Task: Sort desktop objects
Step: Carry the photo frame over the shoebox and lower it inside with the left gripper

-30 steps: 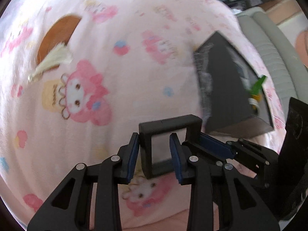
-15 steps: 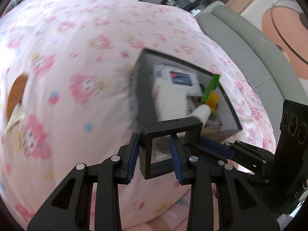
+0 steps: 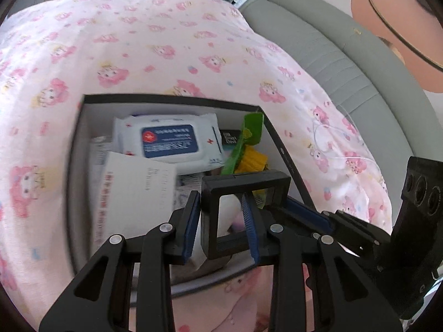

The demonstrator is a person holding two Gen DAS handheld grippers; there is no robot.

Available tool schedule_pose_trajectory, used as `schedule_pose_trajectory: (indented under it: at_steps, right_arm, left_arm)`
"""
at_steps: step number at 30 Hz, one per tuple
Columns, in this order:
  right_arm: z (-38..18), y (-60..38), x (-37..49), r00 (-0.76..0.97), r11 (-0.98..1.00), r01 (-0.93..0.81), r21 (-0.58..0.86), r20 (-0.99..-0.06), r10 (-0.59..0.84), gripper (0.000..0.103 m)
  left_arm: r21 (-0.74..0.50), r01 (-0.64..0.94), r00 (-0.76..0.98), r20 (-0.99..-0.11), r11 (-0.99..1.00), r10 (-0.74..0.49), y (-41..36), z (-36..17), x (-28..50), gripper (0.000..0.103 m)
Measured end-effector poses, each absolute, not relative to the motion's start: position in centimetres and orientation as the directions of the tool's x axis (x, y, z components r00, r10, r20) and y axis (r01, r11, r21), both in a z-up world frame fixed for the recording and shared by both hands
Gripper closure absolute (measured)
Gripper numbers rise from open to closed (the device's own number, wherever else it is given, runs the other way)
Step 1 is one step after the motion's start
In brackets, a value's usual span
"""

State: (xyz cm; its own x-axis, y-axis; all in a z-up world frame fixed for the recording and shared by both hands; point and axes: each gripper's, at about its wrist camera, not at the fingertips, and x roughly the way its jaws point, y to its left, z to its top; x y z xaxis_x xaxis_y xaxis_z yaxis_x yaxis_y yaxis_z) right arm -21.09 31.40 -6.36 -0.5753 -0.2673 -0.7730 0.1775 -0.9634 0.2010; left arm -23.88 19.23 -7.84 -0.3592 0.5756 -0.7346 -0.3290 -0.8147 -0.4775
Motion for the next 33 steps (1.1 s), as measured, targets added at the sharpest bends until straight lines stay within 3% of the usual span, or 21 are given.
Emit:
schedule_pose_trajectory:
  at_steps: [18, 33]
  right_arm:
    - [-9.3, 36.4, -21.9, -0.517, -0.974, -0.016, 0.227, -0.835, -0.187, 0.086]
    - [-9.3, 39.0, -21.9, -0.54, -0.948, -0.124, 0.292, -0.822, -0.183, 0.086]
  left_arm:
    - [-0.553, -0.325, -0.218, -0.745, -0.767, 0.63, 24.7, -12.1, -26.3, 0.073]
    - [-0.415, -0.367, -0.303, -0.793, -0.833, 0.528, 24.4, -10.5, -24.6, 0.073]
